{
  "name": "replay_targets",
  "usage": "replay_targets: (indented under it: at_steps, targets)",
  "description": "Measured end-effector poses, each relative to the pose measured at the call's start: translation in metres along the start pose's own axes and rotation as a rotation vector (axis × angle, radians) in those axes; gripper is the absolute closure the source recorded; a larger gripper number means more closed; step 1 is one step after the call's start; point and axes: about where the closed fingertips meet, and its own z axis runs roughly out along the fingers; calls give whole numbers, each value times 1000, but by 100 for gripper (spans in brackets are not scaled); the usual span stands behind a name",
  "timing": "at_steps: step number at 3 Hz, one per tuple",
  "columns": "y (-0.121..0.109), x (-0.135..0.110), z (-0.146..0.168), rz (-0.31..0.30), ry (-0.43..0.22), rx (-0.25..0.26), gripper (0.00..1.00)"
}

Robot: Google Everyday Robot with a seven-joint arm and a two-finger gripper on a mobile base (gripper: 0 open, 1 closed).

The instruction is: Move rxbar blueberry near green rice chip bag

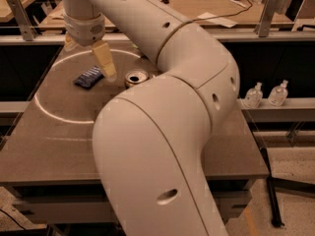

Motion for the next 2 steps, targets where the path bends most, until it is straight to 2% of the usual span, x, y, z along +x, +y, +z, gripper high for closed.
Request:
replay_targets:
  at_steps: [2]
  targets:
    - [-12, -5, 11, -65, -33, -5, 0]
